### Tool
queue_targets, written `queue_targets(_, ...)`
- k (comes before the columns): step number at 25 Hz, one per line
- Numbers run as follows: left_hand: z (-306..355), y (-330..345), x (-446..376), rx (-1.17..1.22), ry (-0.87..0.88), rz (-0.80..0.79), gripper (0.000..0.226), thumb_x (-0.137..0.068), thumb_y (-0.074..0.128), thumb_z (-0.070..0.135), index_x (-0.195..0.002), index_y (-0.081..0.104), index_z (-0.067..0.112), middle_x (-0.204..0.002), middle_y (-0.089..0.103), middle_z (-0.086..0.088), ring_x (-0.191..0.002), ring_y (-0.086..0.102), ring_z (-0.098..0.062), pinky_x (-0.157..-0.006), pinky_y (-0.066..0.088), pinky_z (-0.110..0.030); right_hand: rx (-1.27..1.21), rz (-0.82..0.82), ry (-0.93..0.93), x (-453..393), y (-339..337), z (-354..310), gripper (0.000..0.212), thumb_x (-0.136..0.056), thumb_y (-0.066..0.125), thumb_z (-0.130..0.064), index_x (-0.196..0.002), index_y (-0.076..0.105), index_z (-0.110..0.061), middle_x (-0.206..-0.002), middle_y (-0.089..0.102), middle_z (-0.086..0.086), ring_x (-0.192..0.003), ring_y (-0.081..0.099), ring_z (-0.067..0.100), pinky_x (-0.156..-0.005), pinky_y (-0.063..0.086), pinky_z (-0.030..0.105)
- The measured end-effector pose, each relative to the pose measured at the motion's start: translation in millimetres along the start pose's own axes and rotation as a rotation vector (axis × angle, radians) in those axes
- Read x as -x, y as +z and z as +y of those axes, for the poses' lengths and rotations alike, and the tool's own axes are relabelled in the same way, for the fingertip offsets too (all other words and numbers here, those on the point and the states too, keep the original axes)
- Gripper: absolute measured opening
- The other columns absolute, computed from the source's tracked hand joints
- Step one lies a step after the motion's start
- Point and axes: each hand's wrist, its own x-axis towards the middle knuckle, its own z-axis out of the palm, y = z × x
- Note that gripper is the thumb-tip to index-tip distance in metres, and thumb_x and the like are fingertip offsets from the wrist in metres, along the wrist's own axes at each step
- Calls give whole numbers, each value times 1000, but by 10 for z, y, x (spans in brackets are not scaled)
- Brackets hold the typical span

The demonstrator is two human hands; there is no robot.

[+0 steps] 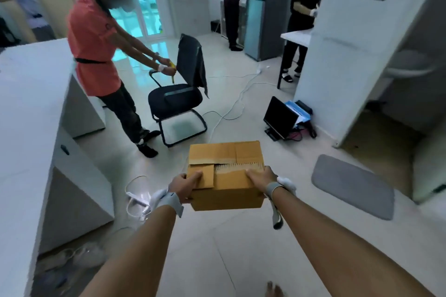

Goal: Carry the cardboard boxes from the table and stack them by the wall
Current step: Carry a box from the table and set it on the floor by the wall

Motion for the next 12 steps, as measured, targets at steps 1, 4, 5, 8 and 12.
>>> queue_targets(1,80,332,90,-44,27,-75,65,-73,71,63,-121,59,19,-116,64,-11,-102,64,-33,-78,61,-55,-35,84,23,89,-333,264,67,-86,61,-50,-139,43,-13,-132,58,12,-118,56,35,-91,46,36)
queue_targets(4,241,845,261,-107,62,-160,75,-71,71,63,-129,56,17,-116,62,-10,-105,63,-34,-79,61,-54,-86,154,61,177,-769,657,70,-88,62,-50,-142,41,-12,-137,55,13,-123,54,35,-93,46,36)
queue_targets(5,285,1063,328,-123,68,-181,76,-74,71,62,-131,55,16,-117,61,-10,-106,62,-35,-81,61,-54,-105,175,70,250,-945,777,73,-86,63,-52,-143,40,-12,-139,54,13,-124,53,36,-95,46,37)
queue_targets(8,432,1738,520,-196,118,-274,71,-80,70,59,-133,55,14,-118,61,-10,-108,61,-35,-84,60,-53,-190,270,105,353,-1485,1210,80,-82,64,-57,-145,39,-16,-141,54,11,-126,53,35,-101,46,40)
queue_targets(12,661,2886,893,-282,170,-385,73,-77,70,62,-129,59,13,-116,64,-10,-104,64,-33,-82,61,-53,-258,372,152,360,-2391,1965,79,-82,64,-58,-145,40,-18,-141,55,9,-125,55,34,-100,46,40)
